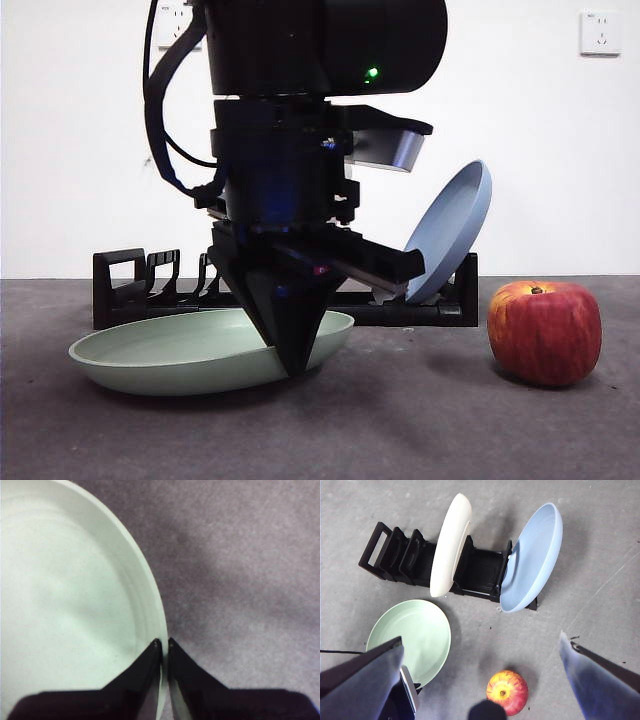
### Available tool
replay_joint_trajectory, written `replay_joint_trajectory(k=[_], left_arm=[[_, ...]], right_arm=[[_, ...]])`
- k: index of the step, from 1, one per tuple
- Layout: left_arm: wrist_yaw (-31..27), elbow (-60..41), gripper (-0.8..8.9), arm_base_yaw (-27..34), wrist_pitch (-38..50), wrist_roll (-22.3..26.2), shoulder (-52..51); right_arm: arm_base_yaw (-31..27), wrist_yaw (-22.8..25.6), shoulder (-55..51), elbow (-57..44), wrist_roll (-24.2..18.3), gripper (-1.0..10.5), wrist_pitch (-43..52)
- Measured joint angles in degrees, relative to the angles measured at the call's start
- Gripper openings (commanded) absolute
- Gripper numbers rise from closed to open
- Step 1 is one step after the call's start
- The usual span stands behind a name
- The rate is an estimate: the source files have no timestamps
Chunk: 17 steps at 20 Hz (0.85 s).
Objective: Take the green plate from the plate rack,put the plate on the table,take the apple from the table,put the apple in the plate
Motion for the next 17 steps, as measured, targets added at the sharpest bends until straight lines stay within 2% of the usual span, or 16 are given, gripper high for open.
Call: replay_joint_trajectory(k=[2, 5, 12, 15, 17], left_arm=[[0.3, 0.0, 0.45, 0.1, 0.1, 0.0, 0.0], [3.6, 0.0, 2.25, 0.3, 0.1, -0.6, 0.2], [3.8, 0.0, 2.28, 1.4, -0.4, -0.7, -0.4], [4.0, -0.1, 2.28, 1.3, -2.1, -0.7, -7.6], [7.3, -0.1, 2.28, 1.1, -2.2, -1.4, -16.2]], right_arm=[[0.0, 0.0, 0.0, 0.0, 0.0, 7.5, 0.0], [0.0, 0.0, 0.0, 0.0, 0.0, 7.5, -0.6], [0.0, 0.0, 0.0, 0.0, 0.0, 7.5, -1.3], [0.0, 0.0, 0.0, 0.0, -0.8, 7.5, -1.7], [0.0, 0.0, 0.0, 0.0, -1.4, 7.5, -3.1]])
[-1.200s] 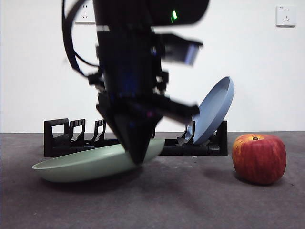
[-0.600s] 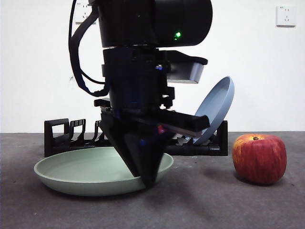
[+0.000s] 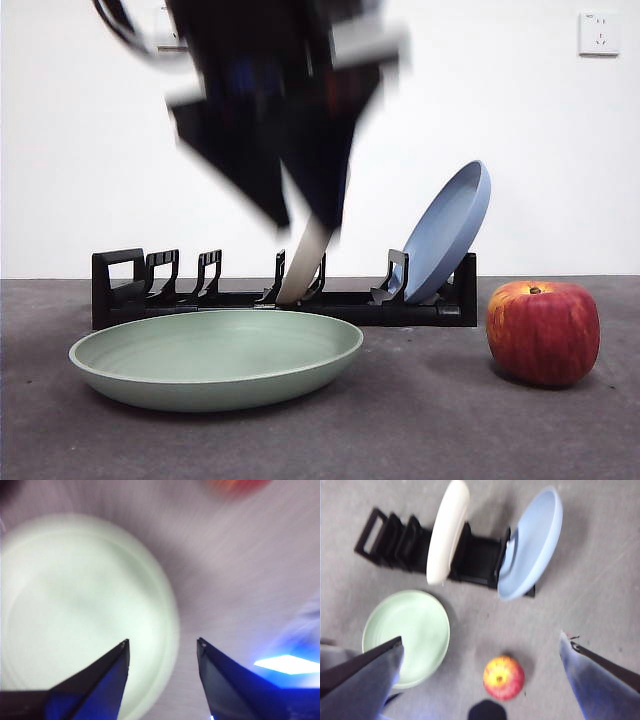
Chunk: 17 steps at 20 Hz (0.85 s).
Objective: Take the green plate from the plate rack,put the plate on the table,take the apple from the table,put the apple in the plate
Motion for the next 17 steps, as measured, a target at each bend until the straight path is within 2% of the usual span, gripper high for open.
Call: replay_joint_trajectory(k=[3, 5, 8, 11, 14, 17], left_arm=[[9.1, 0.0, 2.28, -0.2, 2.4, -0.7, -14.2], [11.7, 0.0, 2.28, -0.3, 4.3, -0.8, -23.7], [11.6, 0.0, 2.28, 0.0, 4.0, -0.8, -36.0], [11.6, 0.0, 2.28, 1.0, 1.0, -0.8, -46.0], [9.2, 0.1, 2.28, 1.2, -5.7, -0.8, -54.1], [8.0, 0.1, 2.28, 1.2, -12.2, -1.9, -57.6]], right_arm=[[0.0, 0.0, -0.9, 0.0, -0.7, 7.5, -1.3], [0.0, 0.0, -3.3, 0.0, -1.1, 7.5, -3.4], [0.8, 0.4, -10.3, -1.5, -1.2, 7.5, -3.4], [0.8, 1.1, -19.0, -7.1, -0.8, 7.5, -3.4], [0.8, 1.7, -27.5, -17.0, 0.5, 7.5, -3.4], [0.8, 4.9, -34.8, -29.3, 2.8, 7.5, -3.3]])
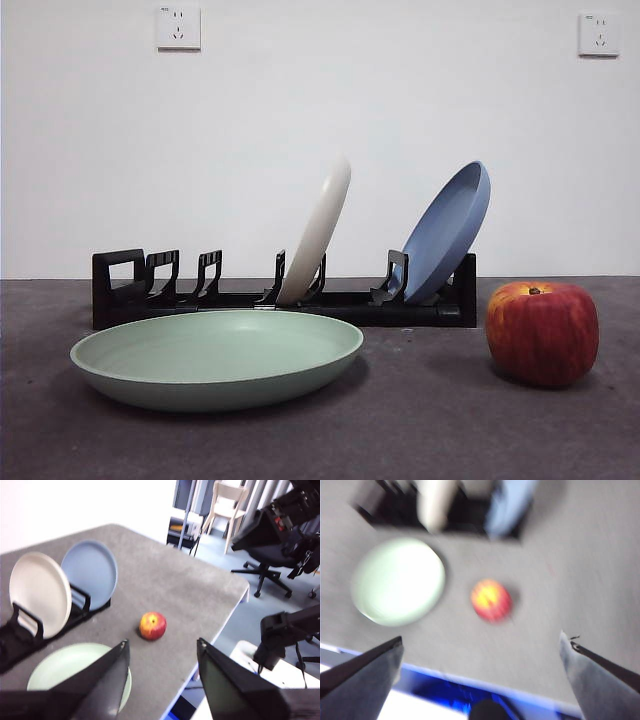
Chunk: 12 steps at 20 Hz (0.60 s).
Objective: Take the green plate from the plate rack,put the plate on the table,take the apple from the table,put the apple in the plate
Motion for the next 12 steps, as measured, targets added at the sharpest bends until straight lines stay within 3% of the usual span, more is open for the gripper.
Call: replay_joint_trajectory(k=[2, 7, 12], left_arm=[[0.6, 0.0, 2.28, 0.0, -0.4, -1.4, -1.4], [5.5, 0.0, 2.28, 0.0, -0.4, -2.8, -2.4], [6.7, 0.0, 2.28, 0.0, -0.4, -3.3, -3.7]], right_arm=[[0.0, 0.6, -2.3, -8.4, 1.7, 7.5, 1.3], [0.0, 0.6, 0.2, -23.7, 4.2, 7.5, 15.5], [0.9, -0.4, 12.1, -26.4, 4.5, 7.5, 28.7]])
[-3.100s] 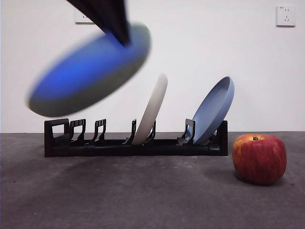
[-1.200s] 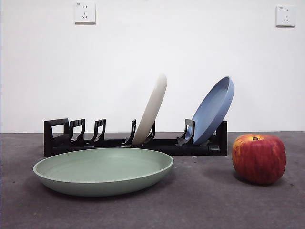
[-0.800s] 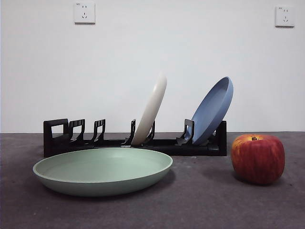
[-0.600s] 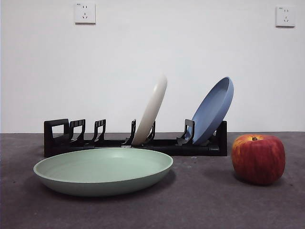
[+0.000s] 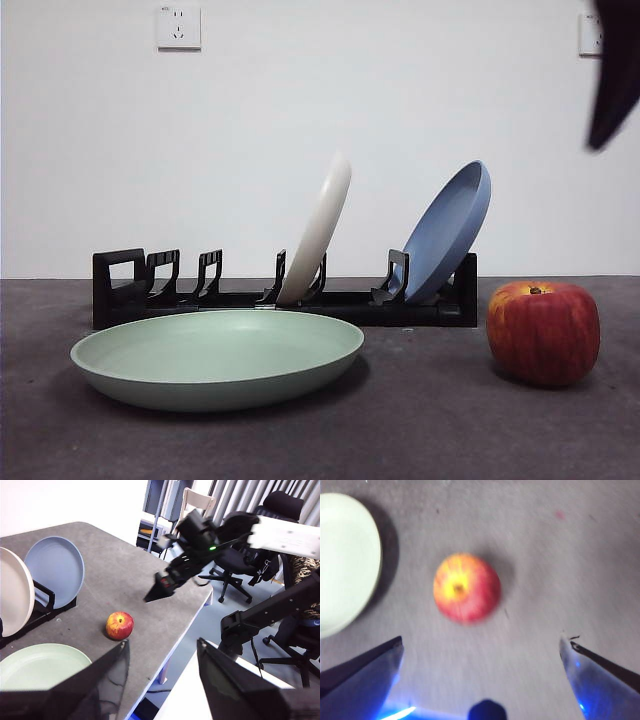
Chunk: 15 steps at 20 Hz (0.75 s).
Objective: Take the green plate from the plate rack,put the plate on the table,take the apple from the table,put the apple in the plate
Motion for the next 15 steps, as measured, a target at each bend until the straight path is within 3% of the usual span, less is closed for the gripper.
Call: replay_joint_trajectory(k=[4, 8, 12, 13, 15], left_arm=[[1.1, 0.0, 2.28, 0.0, 0.0, -0.4, -3.1], [1.1, 0.0, 2.28, 0.0, -0.8, -1.9, -7.3], [1.0, 0.0, 2.28, 0.0, -3.1, -3.4, -9.4], [1.0, 0.0, 2.28, 0.0, -3.5, -3.5, -9.6], [1.0, 0.0, 2.28, 0.0, -4.4, -3.9, -9.6]], right_arm=[[4.5, 0.0, 10.8, 0.0, 0.8, 7.5, 8.4], [10.1, 8.2, 19.5, 0.0, 2.2, 7.5, 12.0], [12.7, 10.4, 24.8, 0.0, 2.7, 7.5, 14.4], [13.0, 11.3, 25.7, 0.0, 2.8, 7.0, 14.8], [13.0, 12.8, 26.8, 0.0, 3.2, 4.3, 15.6]])
